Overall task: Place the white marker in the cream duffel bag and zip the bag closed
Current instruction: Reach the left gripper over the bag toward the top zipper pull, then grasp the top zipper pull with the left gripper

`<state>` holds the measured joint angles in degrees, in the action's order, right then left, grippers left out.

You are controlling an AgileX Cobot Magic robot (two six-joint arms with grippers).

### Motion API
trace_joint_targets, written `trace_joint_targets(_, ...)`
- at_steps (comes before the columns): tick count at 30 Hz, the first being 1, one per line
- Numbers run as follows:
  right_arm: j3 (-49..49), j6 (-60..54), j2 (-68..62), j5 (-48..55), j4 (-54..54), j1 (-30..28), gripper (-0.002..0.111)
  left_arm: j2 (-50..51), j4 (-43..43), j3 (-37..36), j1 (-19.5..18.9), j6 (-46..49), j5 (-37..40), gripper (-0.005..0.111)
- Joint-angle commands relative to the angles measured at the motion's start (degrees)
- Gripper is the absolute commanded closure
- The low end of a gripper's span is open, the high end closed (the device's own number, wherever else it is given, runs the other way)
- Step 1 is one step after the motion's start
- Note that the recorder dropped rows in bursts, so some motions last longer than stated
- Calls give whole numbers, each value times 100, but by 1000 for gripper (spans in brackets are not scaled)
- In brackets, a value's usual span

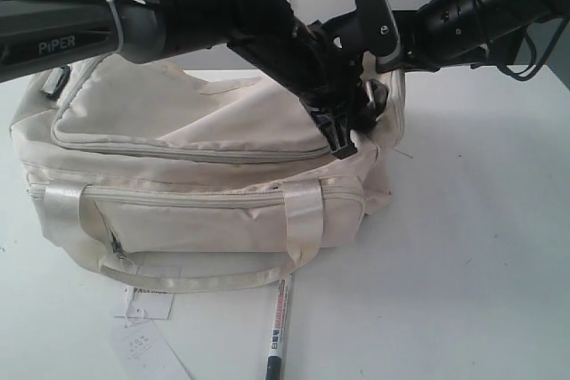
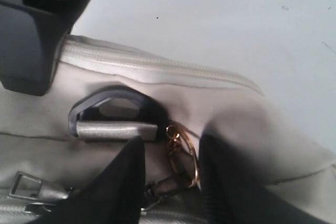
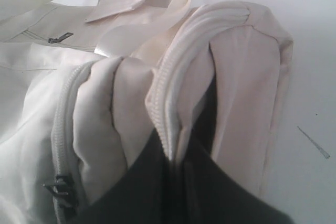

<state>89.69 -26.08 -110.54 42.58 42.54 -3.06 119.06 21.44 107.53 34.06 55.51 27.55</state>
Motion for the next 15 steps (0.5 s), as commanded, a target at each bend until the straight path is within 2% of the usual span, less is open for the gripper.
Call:
trace_joint_targets(1, 46, -71, 0, -69, 46, -20, 108, 45, 15, 18, 31, 199, 253, 67)
trace_joint_targets(4, 46, -41, 0, -69, 46, -20, 108, 96, 15, 18, 31, 199, 123, 70)
trace_joint_targets(13, 46, 31, 0, -69, 46, -20, 108, 267, -136, 18, 31, 188, 87, 107)
trace_joint_targets(15, 46, 31, 0, -69, 46, -20, 108, 206, -181, 18, 31, 84, 213, 107)
